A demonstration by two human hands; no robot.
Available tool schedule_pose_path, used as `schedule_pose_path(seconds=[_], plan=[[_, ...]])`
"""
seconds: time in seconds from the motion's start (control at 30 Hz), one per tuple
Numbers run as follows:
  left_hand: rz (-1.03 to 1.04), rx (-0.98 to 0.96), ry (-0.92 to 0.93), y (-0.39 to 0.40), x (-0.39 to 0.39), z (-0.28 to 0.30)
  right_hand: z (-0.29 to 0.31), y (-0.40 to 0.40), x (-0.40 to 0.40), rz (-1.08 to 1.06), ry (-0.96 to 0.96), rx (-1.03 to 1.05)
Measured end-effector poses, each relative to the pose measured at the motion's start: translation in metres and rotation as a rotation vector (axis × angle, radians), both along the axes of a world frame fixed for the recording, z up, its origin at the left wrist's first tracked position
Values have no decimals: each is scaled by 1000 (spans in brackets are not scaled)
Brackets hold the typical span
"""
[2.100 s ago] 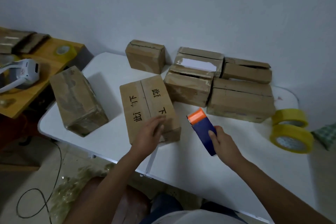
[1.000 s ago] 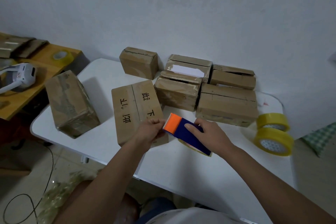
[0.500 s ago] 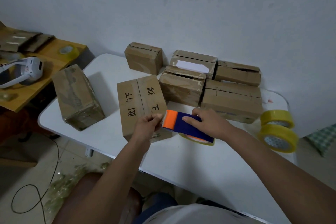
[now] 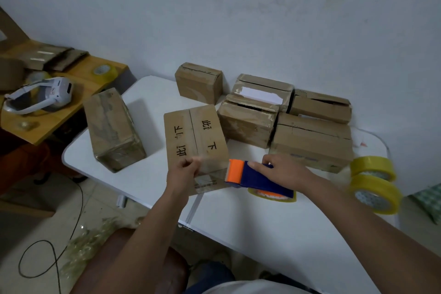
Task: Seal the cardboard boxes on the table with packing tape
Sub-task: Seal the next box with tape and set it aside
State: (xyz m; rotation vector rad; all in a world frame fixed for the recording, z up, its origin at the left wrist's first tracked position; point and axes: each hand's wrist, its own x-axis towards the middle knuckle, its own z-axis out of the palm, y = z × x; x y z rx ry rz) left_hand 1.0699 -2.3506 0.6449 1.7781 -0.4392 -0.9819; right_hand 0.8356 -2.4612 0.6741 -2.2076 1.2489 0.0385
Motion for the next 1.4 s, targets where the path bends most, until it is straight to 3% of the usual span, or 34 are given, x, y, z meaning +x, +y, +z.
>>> schedule_pose_path(seconds=[0.13, 0.4, 0.6, 1.4], plan=[[110, -29, -55, 0, -3, -2, 4, -4, 8, 29, 23, -28], [132, -47, -87, 0, 4, -6, 14, -17, 17, 95, 58, -28], [381, -3, -62, 24, 53, -17, 6, -29, 0, 169, 111, -38], [453, 32, -8, 47, 64, -38, -6, -52, 3, 214, 97, 53]])
